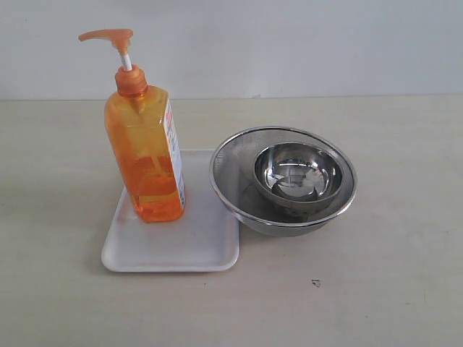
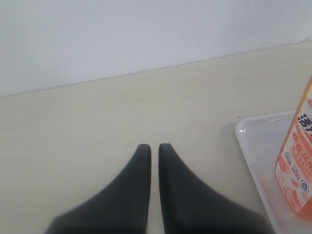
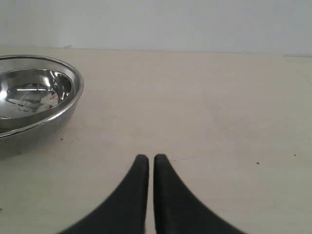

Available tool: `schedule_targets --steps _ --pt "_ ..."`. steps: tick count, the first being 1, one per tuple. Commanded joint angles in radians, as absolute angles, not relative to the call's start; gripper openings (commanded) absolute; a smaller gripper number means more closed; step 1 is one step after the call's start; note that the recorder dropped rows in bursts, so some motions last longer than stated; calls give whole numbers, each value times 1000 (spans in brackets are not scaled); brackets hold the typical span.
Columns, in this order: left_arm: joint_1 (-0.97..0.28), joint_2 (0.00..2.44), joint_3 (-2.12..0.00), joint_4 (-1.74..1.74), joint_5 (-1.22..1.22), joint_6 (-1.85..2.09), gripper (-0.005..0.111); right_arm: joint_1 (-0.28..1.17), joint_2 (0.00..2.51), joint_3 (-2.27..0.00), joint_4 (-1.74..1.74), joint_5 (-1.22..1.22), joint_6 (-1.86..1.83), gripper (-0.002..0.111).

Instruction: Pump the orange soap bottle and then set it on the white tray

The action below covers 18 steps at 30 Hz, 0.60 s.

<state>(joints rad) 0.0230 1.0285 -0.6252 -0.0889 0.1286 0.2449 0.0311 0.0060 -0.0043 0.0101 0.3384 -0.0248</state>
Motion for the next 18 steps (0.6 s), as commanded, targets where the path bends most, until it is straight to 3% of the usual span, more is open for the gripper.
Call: schedule_targets --steps 1,10,18 --pt "26 1022 -620 -89 120 233 5 29 0 0 14 336 -35 1" --pt "26 987 -620 -89 140 233 5 29 0 0 14 336 -35 1" --pt "26 717 -550 -89 199 233 5 29 0 0 14 336 -35 1"
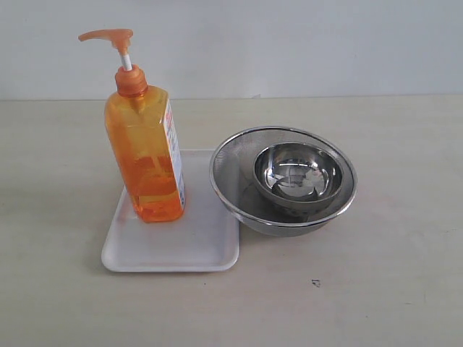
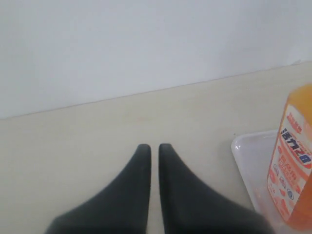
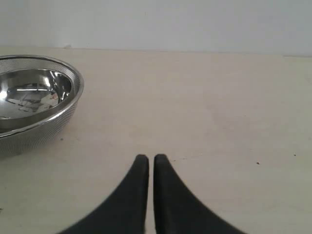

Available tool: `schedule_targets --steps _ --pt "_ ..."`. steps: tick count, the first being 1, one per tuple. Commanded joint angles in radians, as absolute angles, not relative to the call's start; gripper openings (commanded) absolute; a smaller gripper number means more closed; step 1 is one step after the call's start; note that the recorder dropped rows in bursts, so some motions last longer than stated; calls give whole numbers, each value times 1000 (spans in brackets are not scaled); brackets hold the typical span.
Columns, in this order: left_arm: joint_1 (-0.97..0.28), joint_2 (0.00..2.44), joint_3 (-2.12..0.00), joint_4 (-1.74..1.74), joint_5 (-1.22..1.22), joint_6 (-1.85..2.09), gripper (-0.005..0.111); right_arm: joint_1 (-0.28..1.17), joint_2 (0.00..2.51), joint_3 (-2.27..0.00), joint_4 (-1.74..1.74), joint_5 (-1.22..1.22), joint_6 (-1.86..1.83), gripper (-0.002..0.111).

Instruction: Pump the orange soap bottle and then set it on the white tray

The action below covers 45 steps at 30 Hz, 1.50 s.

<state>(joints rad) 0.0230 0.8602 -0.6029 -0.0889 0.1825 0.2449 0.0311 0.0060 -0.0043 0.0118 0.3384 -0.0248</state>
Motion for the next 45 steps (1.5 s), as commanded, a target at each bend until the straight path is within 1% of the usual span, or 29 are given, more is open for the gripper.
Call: schedule_targets --steps 1,6,12,20,21,23,24,30,34,38,45 --pt "26 671 -528 -89 199 233 5 29 0 0 14 336 -35 1" --pt "26 459 -406 -89 192 233 5 29 0 0 14 336 -35 1" --pt "26 257 -230 -97 108 213 5 29 0 0 14 336 -35 1" --pt "26 65 0 -97 31 111 5 29 0 0 14 336 -35 1" --pt "26 45 0 -97 21 111 5 29 0 0 14 336 -35 1" --pt "26 5 0 -88 142 120 5 29 0 0 14 336 -35 1" --pt "26 0 0 -88 160 120 5 29 0 0 14 336 -35 1" --pt "26 0 0 -88 235 116 5 29 0 0 16 336 -35 1" --pt "26 0 0 -88 286 32 5 29 0 0 16 336 -35 1" --pt "26 0 0 -88 295 -61 5 29 0 0 16 334 -35 1" --pt "26 0 0 -54 295 -29 5 29 0 0 16 334 -35 1"
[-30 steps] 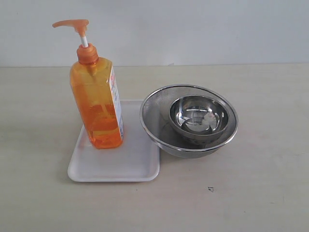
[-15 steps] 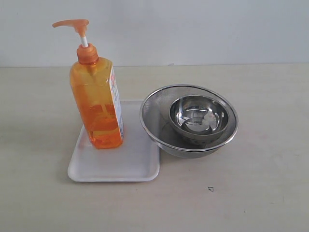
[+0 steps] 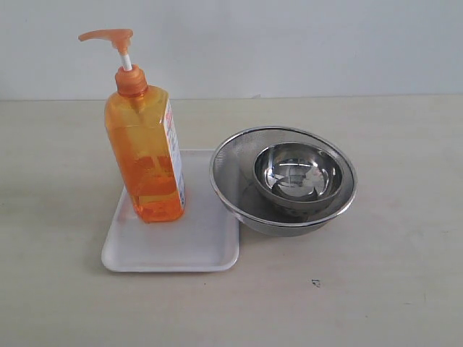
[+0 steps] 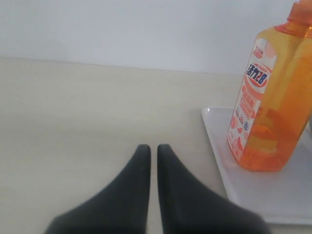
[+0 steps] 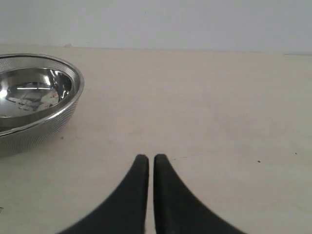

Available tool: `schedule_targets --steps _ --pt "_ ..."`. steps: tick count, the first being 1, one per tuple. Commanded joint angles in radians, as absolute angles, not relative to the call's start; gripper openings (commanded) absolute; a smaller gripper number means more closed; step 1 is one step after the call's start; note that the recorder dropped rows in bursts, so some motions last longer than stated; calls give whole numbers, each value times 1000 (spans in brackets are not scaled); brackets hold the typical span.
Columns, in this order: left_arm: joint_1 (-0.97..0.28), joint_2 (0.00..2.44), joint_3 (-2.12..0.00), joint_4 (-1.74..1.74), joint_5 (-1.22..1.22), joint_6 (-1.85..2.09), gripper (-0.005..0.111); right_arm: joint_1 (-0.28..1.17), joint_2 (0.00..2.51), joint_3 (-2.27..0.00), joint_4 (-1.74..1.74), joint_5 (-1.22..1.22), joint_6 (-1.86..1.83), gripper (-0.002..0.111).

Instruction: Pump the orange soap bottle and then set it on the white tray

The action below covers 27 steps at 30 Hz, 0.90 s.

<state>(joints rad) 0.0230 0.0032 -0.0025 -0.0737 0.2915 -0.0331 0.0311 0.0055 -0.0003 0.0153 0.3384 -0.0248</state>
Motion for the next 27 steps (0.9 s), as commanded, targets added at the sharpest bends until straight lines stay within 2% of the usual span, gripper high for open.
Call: schedule_targets --steps 1,27 --pt "26 0 0 -54 295 -29 5 29 0 0 16 334 -35 1" --pt "26 0 0 -55 295 8 5 29 0 0 16 334 -33 1"
